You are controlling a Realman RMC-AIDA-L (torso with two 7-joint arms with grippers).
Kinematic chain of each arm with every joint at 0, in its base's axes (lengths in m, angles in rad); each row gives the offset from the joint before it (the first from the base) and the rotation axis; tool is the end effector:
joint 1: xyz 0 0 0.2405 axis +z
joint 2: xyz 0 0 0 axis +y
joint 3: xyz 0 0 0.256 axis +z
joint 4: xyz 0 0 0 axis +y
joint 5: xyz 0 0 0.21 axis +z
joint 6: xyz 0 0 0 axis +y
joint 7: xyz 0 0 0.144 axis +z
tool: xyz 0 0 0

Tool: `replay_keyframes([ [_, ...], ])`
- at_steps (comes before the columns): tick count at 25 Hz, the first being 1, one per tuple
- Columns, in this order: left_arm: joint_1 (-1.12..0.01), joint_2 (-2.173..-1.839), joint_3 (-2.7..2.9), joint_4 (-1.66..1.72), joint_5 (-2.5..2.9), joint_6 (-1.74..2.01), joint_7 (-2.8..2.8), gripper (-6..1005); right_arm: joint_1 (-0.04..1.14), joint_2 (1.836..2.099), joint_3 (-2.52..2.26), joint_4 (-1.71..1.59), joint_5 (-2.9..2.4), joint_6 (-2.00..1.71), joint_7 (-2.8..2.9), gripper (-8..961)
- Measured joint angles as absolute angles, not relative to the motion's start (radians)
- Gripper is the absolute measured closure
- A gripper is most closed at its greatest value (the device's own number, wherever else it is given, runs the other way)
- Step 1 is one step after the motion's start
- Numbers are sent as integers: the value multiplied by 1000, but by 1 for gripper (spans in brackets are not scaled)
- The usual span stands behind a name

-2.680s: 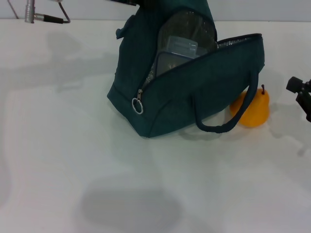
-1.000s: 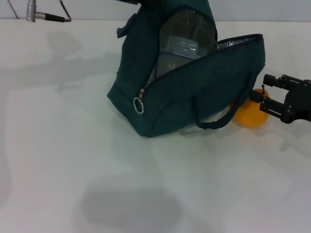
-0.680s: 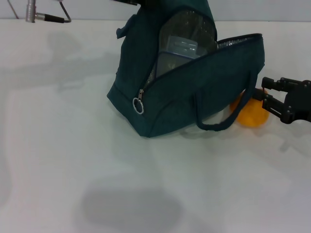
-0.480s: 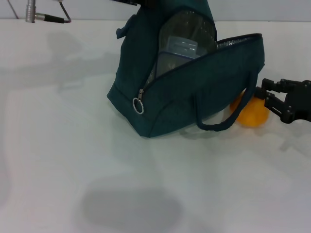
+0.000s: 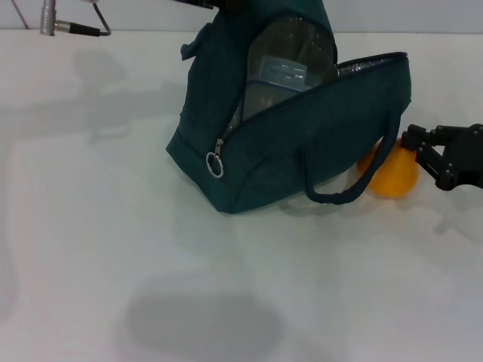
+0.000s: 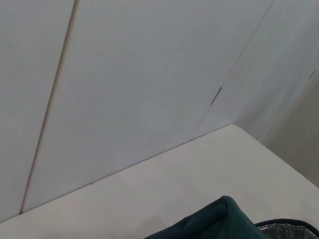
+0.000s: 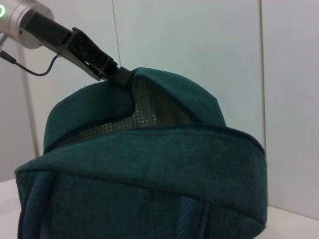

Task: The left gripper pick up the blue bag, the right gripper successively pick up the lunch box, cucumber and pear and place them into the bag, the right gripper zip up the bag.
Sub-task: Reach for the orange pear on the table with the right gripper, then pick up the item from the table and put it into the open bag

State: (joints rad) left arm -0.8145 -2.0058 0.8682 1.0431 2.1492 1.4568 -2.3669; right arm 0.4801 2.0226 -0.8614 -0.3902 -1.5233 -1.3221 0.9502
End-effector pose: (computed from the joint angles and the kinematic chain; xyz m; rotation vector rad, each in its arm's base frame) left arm -0.1320 0.4265 0.0647 -2.5900 -1.0553 -0.4681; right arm 0.2907 0.3389 -0.0061 -2.4052 0.4444 0.7675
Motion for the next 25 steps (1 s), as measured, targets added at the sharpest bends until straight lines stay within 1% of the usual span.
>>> replay_keyframes([
  [10,-813,-2008,868,1043,2149,1457,-2367,952,465,2023,-858,-386,-1493,-1323,934,898],
  [14,-813,-2008,868,1043,2149,1459,-2367,952,455,2019,-858,-378,-1470,-1338,928,920],
  [25,-810,-2011,873,1043,2149,1463,-2367,951,395,2015,-857,-388,-1357,-1400,884,921],
])
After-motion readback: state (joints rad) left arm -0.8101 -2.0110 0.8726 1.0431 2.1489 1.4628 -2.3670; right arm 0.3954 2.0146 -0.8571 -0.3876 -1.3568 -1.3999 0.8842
